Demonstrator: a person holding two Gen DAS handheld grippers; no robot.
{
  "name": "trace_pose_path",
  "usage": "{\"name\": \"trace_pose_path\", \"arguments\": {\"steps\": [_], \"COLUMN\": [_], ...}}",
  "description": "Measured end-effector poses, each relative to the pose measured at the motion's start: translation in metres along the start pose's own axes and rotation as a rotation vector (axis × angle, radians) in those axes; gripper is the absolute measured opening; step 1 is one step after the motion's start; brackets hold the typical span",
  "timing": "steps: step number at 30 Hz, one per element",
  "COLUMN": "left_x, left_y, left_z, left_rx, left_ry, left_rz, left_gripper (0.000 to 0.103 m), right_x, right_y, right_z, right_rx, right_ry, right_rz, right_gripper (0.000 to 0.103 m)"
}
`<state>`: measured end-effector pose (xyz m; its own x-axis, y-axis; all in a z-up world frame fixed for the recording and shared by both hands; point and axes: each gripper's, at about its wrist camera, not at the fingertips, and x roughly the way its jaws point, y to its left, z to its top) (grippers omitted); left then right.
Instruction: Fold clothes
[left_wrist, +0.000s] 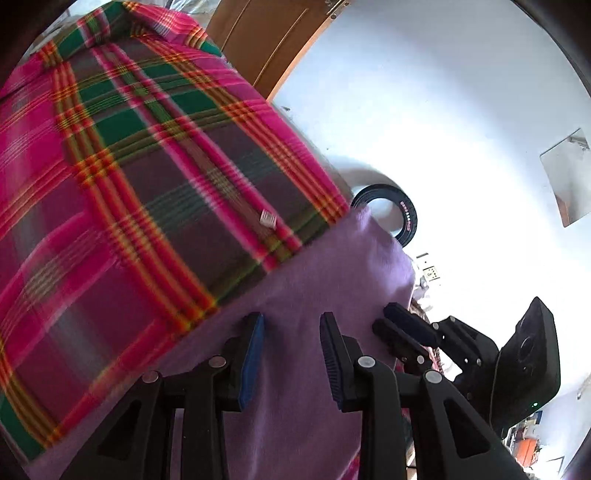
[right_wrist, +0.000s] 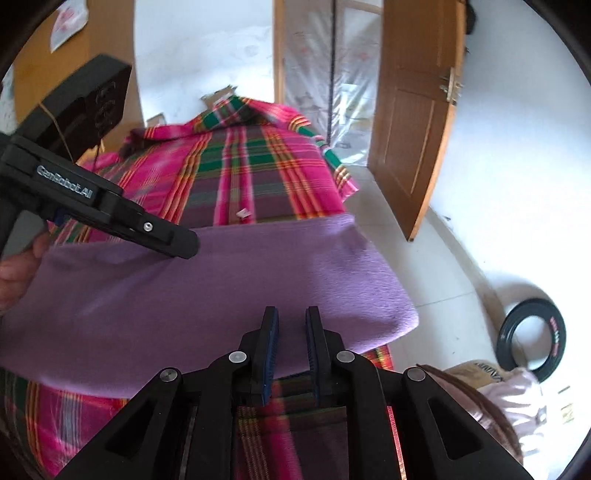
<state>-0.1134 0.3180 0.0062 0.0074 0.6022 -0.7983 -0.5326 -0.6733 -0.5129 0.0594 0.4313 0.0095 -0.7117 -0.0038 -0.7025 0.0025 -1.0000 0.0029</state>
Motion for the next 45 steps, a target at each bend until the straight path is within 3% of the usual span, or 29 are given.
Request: {"name": "trace_pose_path", "arguments": {"steps": [6,10,13,16,18,25,30,36,38,45], "left_x": [0.007,0.001,-0.003,-0.005,-0.007,0.004,0.017,0.026,0.029,0.034], "left_y": [0.010,0.010,0.003,-0.001,-0.005,-0.021,-0.033,-0.030,-0.029,-0.025], "left_z": [0.018,0.022,0.020,0.015,0.012,0.006,0.003,0.009,0.008,0.009], "left_rx": [-0.067,-0.084,-0.040,-0.031,-0.009,0.025,0.023,0.015,0.014,0.011], "left_ry": [0.002,-0.021,-0.034,-0.032,-0.036,-0.013,0.004,0.013,0.020,0.028], "left_rz": [-0.059,-0.042,0.007,0.005,0.029,0.000,-0.015,-0.005,-0.005,-0.009], "left_gripper": [0.031,0.031,0.031,0.031,0.031,0.031,0.031,0.031,0.031,0.031], "right_x": [0.002,-0.003,-0.011,-0.016,-0.016,0.003,0.013,0.021,0.021,0.012], "right_y": [-0.009,-0.022,-0.040,-0.060,-0.072,-0.100,-0.103,-0.103,-0.101,-0.086], "right_z": [0.002,0.003,0.004,0.001,-0.002,-0.020,-0.017,-0.011,-0.010,-0.004], "right_rx": [0.046,0.113,0.200,0.291,0.353,0.565,0.613,0.639,0.632,0.538], "right_ry": [-0.011,-0.030,-0.056,-0.059,-0.049,0.032,0.062,0.075,0.065,0.018], "right_rz": [-0.028,-0.022,-0.028,-0.016,0.016,0.190,0.270,0.274,0.264,0.174], "right_gripper": [0.015,0.016,0.025,0.035,0.043,0.044,0.044,0.043,0.033,0.016]}}
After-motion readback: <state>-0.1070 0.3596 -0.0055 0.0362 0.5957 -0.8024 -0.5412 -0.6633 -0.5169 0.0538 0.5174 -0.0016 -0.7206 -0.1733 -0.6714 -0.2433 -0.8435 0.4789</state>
